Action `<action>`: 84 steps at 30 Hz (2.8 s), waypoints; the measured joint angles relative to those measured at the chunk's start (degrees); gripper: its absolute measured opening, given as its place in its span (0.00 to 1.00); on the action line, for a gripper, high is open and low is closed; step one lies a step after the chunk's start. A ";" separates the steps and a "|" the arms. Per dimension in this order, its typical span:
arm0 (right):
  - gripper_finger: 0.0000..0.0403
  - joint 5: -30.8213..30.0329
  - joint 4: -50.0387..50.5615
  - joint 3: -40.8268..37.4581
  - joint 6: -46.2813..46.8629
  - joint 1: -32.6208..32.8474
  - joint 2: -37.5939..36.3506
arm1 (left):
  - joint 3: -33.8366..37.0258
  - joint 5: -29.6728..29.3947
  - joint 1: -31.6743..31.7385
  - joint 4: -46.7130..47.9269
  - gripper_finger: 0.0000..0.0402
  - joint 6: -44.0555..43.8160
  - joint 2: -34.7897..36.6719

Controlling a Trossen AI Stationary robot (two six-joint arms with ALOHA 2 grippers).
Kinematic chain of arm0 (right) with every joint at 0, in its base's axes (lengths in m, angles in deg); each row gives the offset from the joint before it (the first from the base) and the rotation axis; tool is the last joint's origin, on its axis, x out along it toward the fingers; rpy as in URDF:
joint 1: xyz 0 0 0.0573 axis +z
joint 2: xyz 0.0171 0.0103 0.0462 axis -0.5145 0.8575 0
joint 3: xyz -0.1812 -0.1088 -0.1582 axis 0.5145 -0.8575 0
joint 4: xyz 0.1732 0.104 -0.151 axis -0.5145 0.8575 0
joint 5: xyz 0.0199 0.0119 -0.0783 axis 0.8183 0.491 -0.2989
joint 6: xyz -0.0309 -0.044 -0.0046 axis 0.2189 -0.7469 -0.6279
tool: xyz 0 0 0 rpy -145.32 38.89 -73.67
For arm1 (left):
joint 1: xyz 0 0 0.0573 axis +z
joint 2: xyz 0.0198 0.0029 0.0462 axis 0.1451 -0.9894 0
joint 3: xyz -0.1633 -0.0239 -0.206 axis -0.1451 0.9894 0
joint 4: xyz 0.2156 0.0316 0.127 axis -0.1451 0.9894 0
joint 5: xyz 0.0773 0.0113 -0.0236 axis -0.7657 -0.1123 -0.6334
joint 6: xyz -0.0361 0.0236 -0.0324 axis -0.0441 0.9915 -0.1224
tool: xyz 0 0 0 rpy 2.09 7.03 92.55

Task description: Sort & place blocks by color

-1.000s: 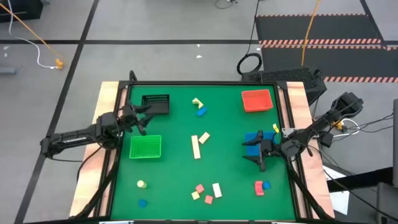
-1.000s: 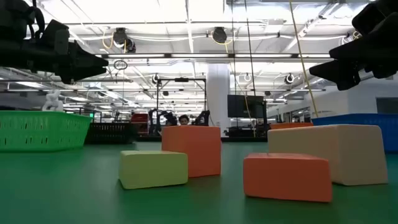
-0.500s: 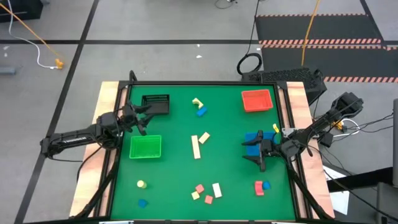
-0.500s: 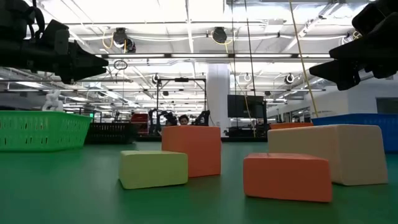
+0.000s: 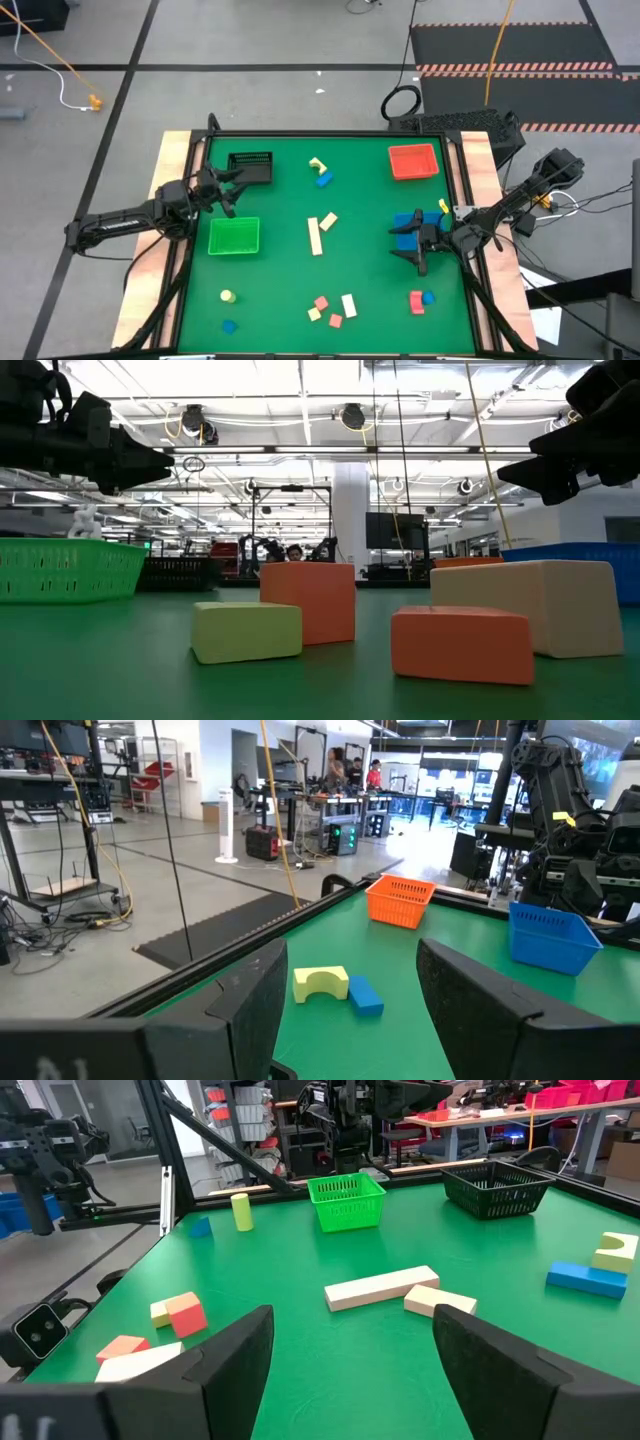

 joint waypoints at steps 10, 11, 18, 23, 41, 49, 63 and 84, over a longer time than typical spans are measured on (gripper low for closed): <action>0.66 0.00 0.00 0.01 -0.01 0.02 -0.01 | -0.01 0.02 0.01 0.00 0.56 0.02 -0.02; 0.66 0.00 0.00 -0.01 -0.01 0.02 0.01 | 0.00 0.01 0.01 0.00 0.56 0.00 -0.01; 0.66 0.00 0.00 -0.01 -0.01 0.02 0.01 | 0.00 0.00 0.01 0.00 0.56 0.02 -0.01; 0.66 0.00 0.00 0.01 -0.01 0.00 0.00 | 0.00 0.00 0.02 0.00 0.56 0.01 0.00; 0.66 0.00 0.00 0.01 -0.01 0.01 0.00 | 0.00 0.02 0.00 0.00 0.56 0.02 -0.02; 0.66 0.00 0.00 0.00 0.00 0.02 0.00 | 0.00 0.00 0.00 -0.04 0.56 0.02 -0.02; 0.66 0.00 0.00 -0.01 0.01 0.02 -0.02 | -0.02 0.02 0.01 -2.63 0.56 -0.49 -0.04; 0.66 0.00 0.00 0.01 0.00 0.00 -0.02 | -0.76 11.14 -0.46 -5.30 0.56 -4.99 -10.98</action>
